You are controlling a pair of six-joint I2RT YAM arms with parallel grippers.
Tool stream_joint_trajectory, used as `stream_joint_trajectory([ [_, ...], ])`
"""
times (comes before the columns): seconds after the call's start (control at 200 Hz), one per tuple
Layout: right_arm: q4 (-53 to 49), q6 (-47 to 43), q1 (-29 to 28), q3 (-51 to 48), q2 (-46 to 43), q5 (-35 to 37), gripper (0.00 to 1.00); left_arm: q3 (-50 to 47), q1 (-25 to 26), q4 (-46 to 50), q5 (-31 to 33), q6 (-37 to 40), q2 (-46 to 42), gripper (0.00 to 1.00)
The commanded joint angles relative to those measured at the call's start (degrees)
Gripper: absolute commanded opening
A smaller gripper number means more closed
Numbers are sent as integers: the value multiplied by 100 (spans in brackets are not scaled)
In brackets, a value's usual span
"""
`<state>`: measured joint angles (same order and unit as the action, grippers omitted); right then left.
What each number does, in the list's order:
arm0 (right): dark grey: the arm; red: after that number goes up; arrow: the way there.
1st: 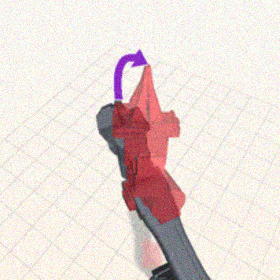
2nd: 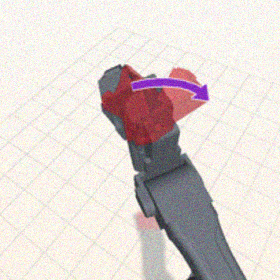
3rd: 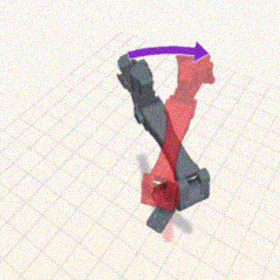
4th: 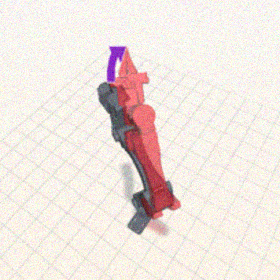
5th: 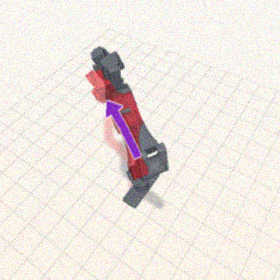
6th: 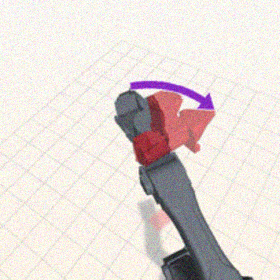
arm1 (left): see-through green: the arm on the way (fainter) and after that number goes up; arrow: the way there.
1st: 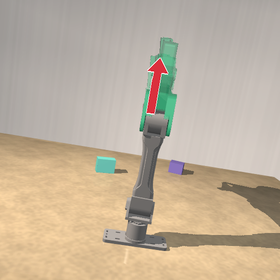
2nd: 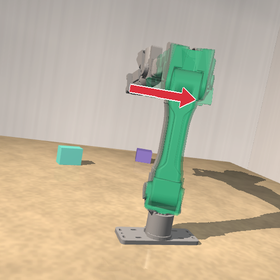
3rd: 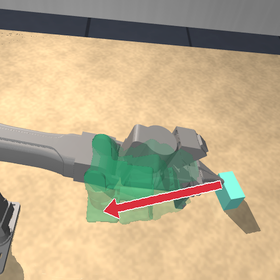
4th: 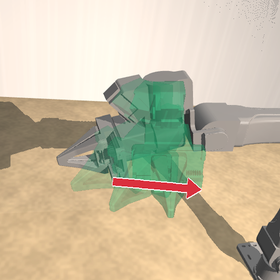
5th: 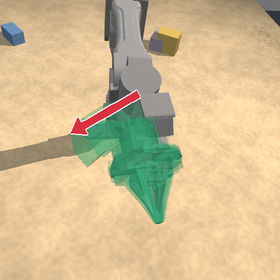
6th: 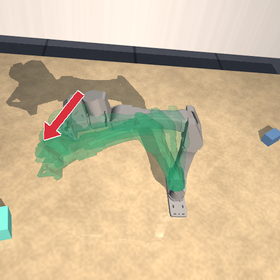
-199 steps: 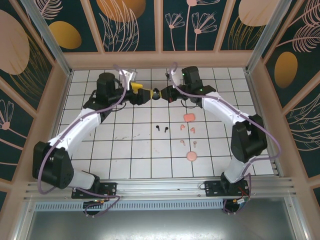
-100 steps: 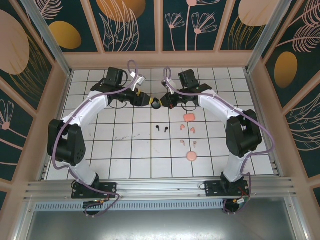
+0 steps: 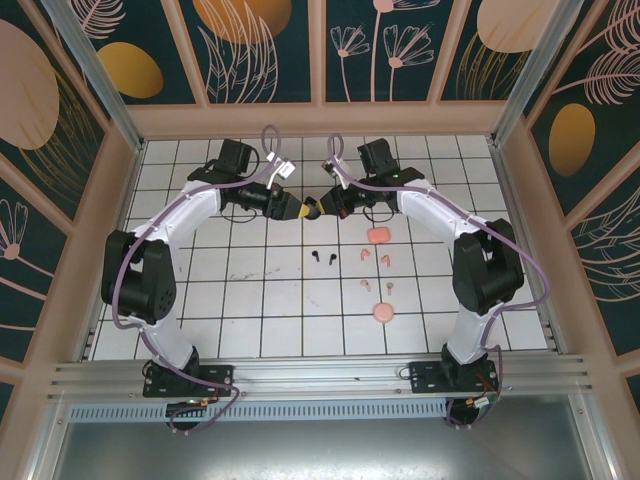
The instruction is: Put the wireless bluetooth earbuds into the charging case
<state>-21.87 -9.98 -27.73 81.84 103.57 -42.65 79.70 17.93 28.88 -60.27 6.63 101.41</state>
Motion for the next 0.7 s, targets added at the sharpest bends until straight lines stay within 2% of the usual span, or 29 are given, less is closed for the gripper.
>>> stream_joint_trajectory([
  [0.0, 134, 20, 31, 156, -115, -294, 0, 37, -16, 160, -305, 190, 115, 55],
  [0.696, 309, 159, 4, 254, -82, -516, 0, 163, 107, 174, -547, 211, 273, 45],
])
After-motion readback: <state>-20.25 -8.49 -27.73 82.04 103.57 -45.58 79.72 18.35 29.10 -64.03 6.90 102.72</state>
